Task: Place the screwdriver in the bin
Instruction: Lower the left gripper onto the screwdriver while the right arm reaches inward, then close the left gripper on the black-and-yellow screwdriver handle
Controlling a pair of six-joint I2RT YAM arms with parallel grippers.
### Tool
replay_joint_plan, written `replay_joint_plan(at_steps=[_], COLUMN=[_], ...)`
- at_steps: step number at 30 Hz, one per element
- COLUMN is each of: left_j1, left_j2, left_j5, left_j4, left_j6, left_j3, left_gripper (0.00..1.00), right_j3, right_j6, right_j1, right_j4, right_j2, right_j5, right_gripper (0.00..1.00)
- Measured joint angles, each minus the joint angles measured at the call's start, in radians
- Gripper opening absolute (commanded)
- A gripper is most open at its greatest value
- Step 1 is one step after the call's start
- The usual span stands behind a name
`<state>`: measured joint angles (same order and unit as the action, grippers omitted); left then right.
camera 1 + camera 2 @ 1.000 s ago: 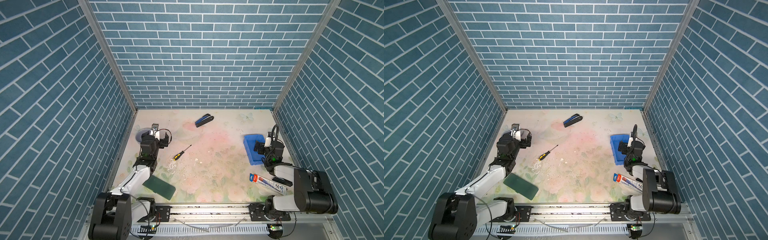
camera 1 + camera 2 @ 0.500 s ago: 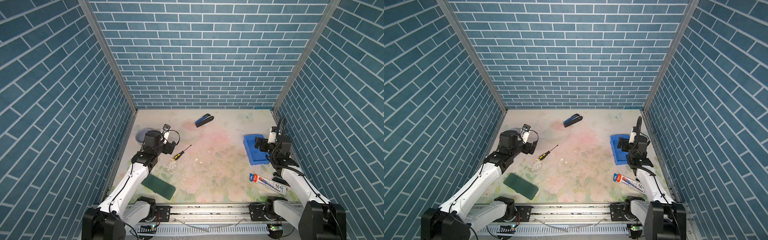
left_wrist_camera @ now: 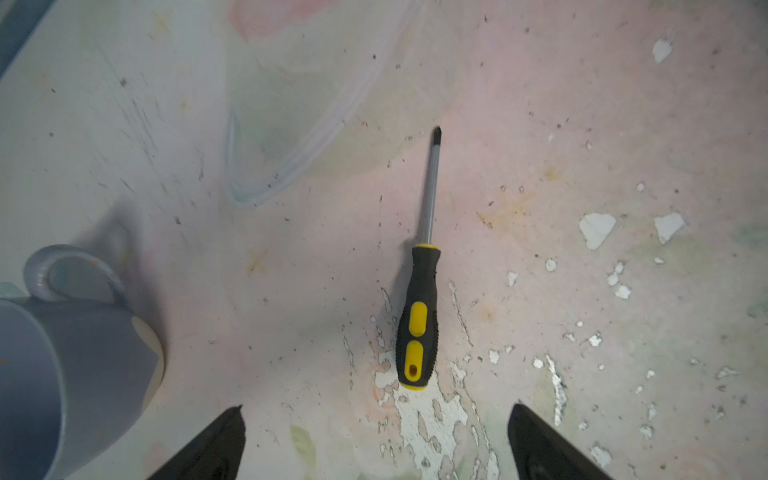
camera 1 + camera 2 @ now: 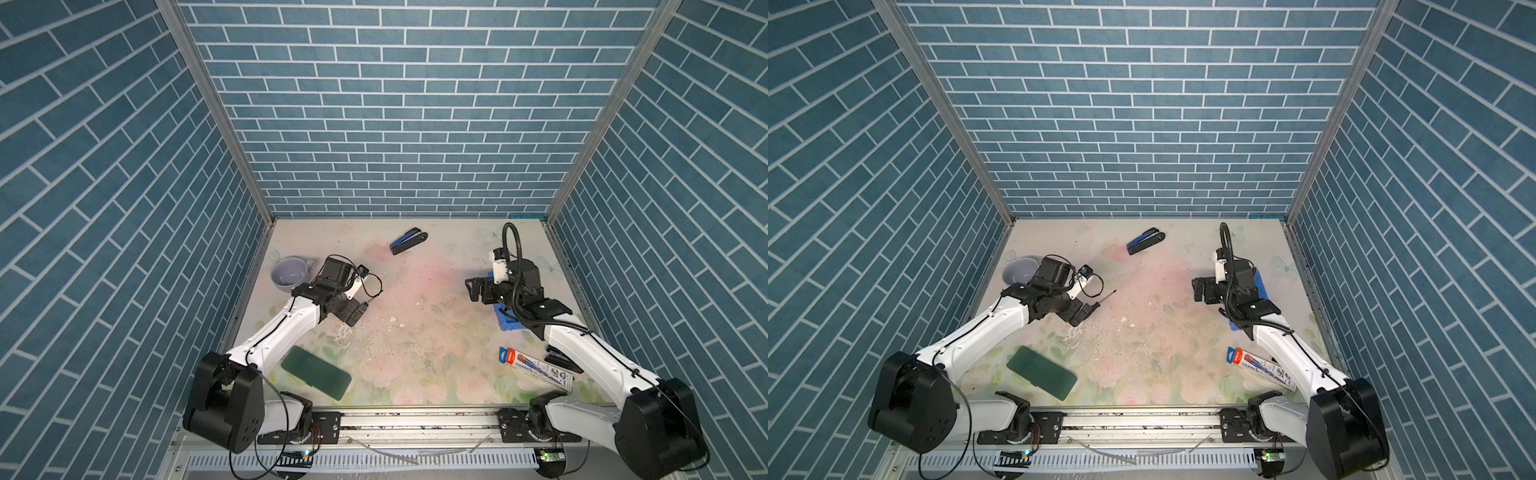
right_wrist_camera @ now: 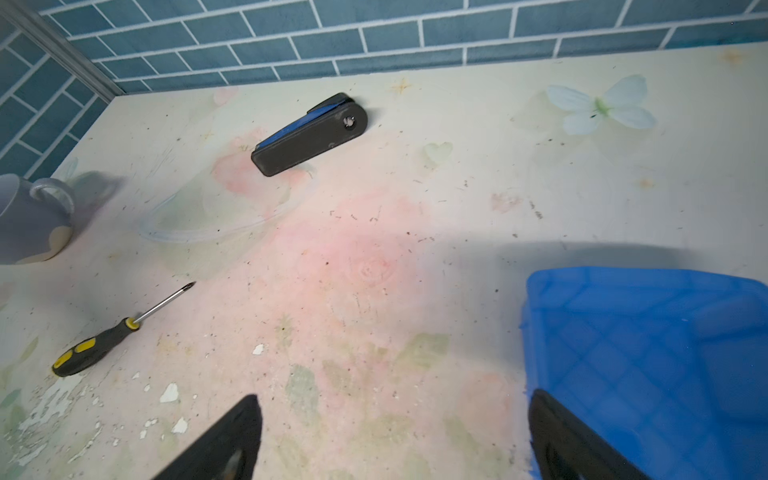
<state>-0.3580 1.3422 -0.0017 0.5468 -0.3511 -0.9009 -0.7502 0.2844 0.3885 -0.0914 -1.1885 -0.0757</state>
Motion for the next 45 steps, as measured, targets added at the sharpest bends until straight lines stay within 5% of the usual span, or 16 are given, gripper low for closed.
replay_joint_plan(at_steps=[12, 17, 25, 45], left_j1=[-0.003, -0.007, -0.008, -0.032], left_j2=[0.200, 0.290, 0.362, 0.409], left_j5=[-0.001, -0.013, -0.031, -0.030], left_j4=[0.109, 0.139, 0.152, 0.119], left_j6=[-0.021, -0.042, -0.050, -0.035], left_j3=[-0.089, -0.124, -0.140, -0.151], left_gripper=[0.92, 0.81, 0.58, 0.30], right_j3=[-0.093, -0.093, -0.098, -0.102], right_j6=[0.113, 0.111, 0.084, 0.085], right_j1=[0.177, 0.216, 0.233, 0.235], right_j4=[0.004, 0.021, 0.058, 0.081], right_j2=[-0.189, -0.209, -0.227, -0.248], right_j5=[0.048, 0.027, -0.064, -0.116], right_gripper=[0.99, 0.99, 0.99, 0.99])
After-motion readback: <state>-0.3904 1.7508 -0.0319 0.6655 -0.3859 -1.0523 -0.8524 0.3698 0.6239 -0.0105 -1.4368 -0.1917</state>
